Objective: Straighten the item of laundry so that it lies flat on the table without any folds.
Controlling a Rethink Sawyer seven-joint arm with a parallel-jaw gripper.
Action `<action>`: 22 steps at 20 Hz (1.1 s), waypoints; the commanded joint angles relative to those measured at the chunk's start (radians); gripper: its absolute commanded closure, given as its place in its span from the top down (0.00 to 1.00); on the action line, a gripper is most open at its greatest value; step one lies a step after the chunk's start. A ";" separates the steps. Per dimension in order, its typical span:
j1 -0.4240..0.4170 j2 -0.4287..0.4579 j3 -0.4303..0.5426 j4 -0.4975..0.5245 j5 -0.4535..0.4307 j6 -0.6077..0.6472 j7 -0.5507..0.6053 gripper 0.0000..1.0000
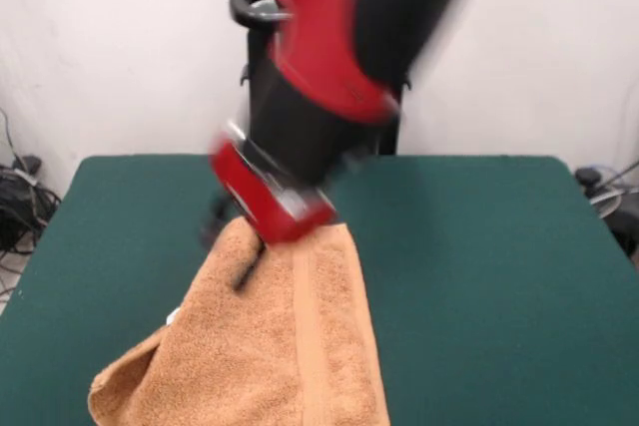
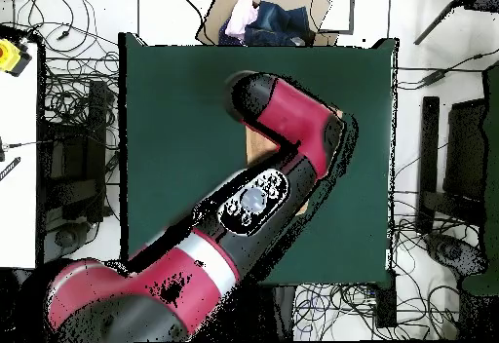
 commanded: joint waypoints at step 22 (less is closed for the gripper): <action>-0.321 -0.416 0.409 0.602 -0.678 -0.181 -0.571 1.00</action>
